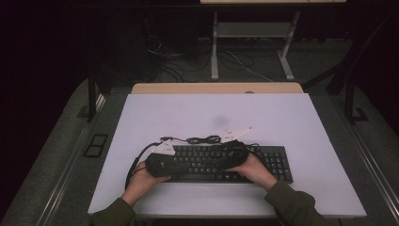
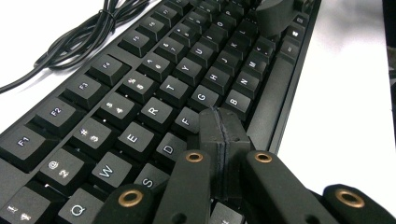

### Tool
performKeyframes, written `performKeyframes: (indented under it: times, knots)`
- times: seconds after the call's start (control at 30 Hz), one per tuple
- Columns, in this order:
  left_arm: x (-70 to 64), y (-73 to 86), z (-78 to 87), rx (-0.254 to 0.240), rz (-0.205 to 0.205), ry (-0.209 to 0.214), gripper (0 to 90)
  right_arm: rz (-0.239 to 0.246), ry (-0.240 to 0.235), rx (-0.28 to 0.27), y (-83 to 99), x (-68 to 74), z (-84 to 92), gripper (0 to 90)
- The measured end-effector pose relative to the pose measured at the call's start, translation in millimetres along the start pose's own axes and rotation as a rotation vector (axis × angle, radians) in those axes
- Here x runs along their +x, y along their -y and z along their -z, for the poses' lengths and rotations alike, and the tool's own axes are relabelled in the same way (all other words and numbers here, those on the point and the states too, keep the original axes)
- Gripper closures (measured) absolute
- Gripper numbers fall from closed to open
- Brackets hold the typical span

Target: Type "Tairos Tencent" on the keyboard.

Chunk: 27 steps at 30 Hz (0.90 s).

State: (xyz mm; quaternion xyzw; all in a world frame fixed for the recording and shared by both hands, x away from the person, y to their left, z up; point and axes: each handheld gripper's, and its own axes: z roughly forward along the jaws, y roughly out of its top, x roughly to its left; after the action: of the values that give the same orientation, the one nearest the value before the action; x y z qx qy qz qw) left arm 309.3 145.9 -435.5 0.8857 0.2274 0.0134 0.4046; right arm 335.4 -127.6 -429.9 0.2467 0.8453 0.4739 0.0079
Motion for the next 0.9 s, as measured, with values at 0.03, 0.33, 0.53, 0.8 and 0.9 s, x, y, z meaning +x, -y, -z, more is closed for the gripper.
performKeyframes:
  times: [0.03,0.33,0.53,0.8,0.9]
  knots:
    - [0.0,0.0,0.0,-0.001,0.002,0.001,89.5,0.0,0.0,-0.001,0.0,-0.1,0.1,33.3]
    - [-0.7,-1.2,1.1,-0.006,-0.003,-0.002,89.5,0.002,0.003,-0.008,-0.6,-0.8,1.4,33.2]
    - [-1.2,-3.5,4.4,-0.019,-0.007,-0.01,89.5,0.0,0.004,-0.01,-0.7,-1.0,2.1,33.2]
    - [3.0,-5.2,10.6,-0.043,0.012,-0.03,89.5,0.001,0.003,-0.008,-0.8,-0.7,1.7,33.3]
    - [5.4,-5.2,11.9,-0.058,0.021,-0.042,89.5,0.002,0.003,-0.007,-0.7,-0.4,1.5,33.2]
